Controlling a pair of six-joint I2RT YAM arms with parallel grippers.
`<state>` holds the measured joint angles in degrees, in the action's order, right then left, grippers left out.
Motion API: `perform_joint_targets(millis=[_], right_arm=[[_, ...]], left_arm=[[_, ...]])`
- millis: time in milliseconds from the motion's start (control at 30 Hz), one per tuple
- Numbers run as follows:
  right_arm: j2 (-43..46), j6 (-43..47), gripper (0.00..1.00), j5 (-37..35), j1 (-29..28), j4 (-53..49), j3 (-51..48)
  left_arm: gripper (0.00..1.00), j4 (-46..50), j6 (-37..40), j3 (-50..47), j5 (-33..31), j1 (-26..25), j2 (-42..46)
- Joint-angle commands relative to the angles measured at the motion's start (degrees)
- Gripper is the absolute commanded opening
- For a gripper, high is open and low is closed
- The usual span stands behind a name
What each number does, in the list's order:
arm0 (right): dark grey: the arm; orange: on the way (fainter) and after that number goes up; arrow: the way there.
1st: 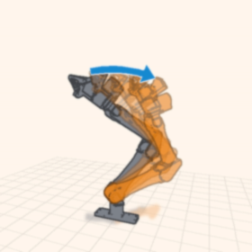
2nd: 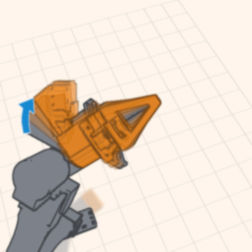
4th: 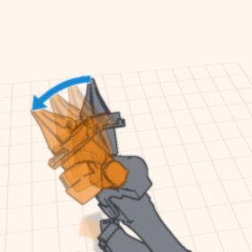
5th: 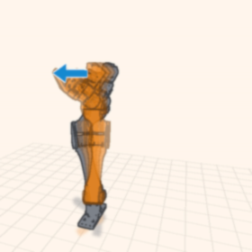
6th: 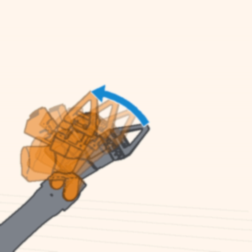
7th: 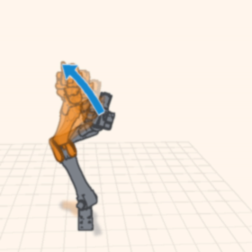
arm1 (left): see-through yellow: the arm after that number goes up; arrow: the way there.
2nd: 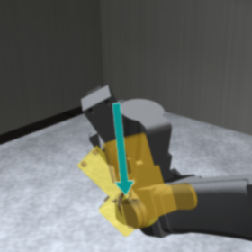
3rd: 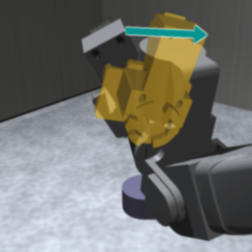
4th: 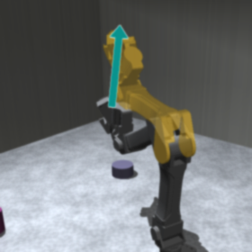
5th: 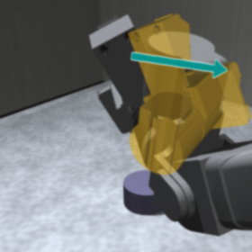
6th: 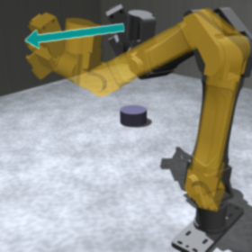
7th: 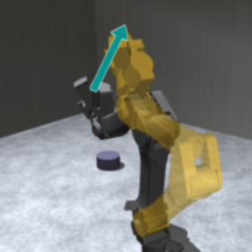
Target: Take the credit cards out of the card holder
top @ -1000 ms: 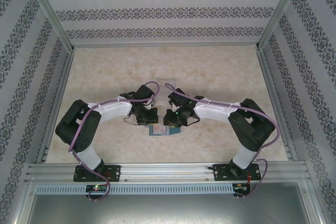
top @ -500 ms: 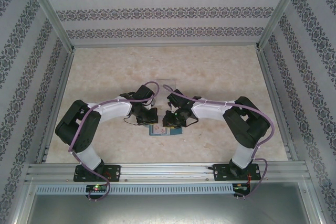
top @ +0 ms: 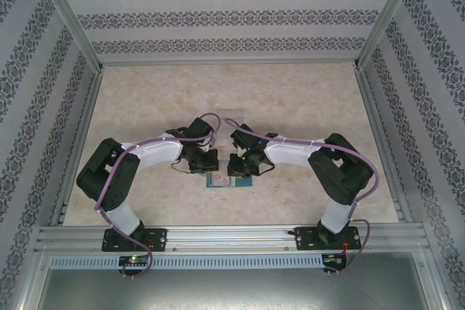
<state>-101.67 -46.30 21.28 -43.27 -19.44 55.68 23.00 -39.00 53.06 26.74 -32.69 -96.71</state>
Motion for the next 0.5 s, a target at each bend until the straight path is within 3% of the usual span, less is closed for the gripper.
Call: perform_joint_targets(millis=[0,233,467], right_arm=[[-0.73,0.97,0.15,-3.85,0.01,-4.23,0.39],[2.17,0.65,0.15,-4.39,0.12,-4.41,0.00],[4.11,-0.98,0.24,-0.19,0.07,-0.58,0.55]], left_arm=[[0.06,3.40,1.57,-0.07,-1.86,-0.62,-0.50],[0.07,4.32,1.87,0.13,-2.26,-0.62,-0.02],[0.06,4.33,1.74,0.13,-2.18,-0.63,0.10]])
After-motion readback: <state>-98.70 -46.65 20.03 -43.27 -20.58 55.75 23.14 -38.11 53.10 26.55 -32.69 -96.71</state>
